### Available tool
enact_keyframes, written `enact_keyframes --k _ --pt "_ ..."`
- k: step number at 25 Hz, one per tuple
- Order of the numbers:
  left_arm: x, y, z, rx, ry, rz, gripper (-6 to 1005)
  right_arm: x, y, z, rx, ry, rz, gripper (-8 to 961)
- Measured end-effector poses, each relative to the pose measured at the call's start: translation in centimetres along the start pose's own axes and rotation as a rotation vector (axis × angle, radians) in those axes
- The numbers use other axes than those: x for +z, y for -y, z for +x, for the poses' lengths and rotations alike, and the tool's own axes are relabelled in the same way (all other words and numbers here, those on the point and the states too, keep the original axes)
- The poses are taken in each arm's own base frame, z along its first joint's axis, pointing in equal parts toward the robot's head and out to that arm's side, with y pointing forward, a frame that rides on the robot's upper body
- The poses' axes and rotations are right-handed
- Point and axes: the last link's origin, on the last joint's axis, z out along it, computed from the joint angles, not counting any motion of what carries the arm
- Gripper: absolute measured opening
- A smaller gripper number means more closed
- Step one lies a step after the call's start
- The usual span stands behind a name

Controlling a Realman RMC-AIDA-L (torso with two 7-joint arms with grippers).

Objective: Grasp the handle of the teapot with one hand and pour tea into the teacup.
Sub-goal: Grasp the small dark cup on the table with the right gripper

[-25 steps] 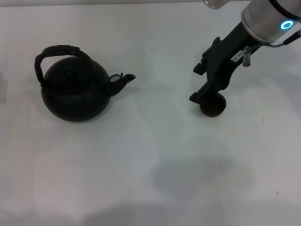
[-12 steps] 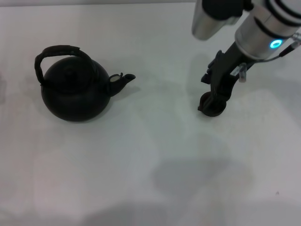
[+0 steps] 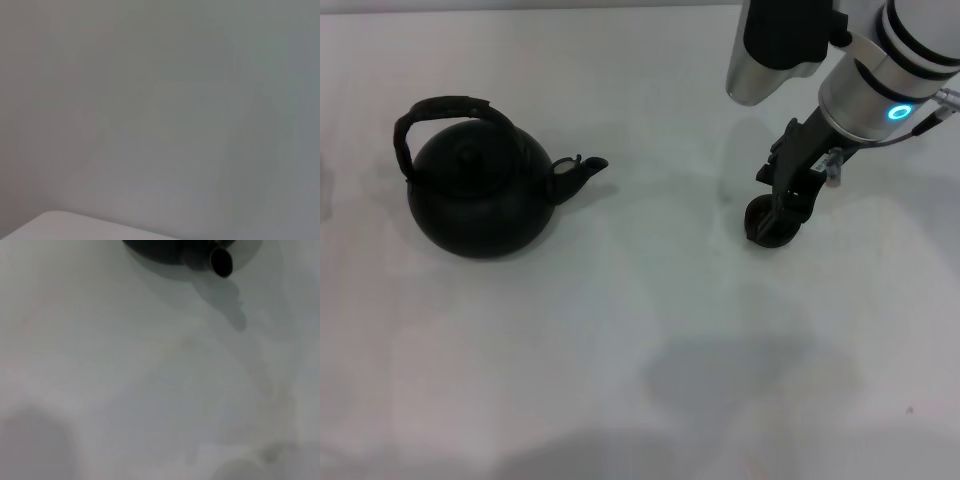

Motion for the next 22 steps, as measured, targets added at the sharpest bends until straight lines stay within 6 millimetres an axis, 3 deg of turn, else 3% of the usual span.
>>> enact_keyframes --k 22 --pt "-0.1 -0.1 -0.1 0.005 0.006 -0.012 682 1.3 0.6 0.8 0.035 -0.039 0.003 820"
